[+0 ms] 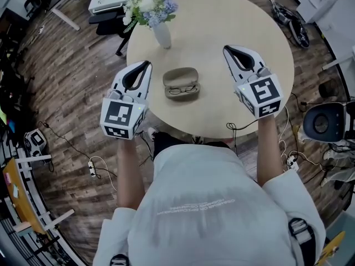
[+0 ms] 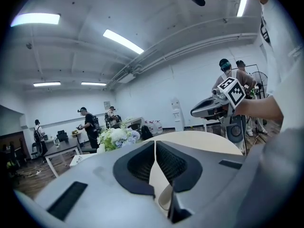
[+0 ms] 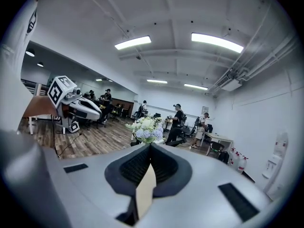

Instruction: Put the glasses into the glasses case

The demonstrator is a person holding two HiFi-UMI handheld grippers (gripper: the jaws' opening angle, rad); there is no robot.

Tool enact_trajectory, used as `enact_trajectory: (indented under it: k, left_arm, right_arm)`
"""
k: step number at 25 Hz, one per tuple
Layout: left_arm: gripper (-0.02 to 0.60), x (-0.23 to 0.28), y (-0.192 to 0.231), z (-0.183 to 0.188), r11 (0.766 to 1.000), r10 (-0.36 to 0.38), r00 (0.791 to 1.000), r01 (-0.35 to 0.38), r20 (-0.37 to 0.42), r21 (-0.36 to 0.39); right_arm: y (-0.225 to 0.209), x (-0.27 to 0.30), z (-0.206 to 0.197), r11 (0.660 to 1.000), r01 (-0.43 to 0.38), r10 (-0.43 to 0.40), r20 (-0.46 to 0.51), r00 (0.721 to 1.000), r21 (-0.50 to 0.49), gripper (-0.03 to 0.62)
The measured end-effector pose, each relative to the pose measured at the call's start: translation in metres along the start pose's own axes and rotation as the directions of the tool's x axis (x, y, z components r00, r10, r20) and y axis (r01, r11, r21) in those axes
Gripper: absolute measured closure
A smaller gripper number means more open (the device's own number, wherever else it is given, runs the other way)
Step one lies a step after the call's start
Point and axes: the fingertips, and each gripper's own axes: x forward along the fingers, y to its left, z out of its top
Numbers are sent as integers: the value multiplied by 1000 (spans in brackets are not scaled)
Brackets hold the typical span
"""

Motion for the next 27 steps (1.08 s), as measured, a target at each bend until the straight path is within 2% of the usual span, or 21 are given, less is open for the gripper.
enact_trajectory:
  k: [15,27]
  left_arm:
    - [561,4,-6,-12,1000,-16,999,15,-40,-21]
    - [561,8,-15,-26,998,-43,996,40,-74,-52]
  right_arm:
    - [8,9,-10,999,-25,24,-30,999,-40,594]
    - [10,11,-25,999,-48,46,-51,998,-26,594]
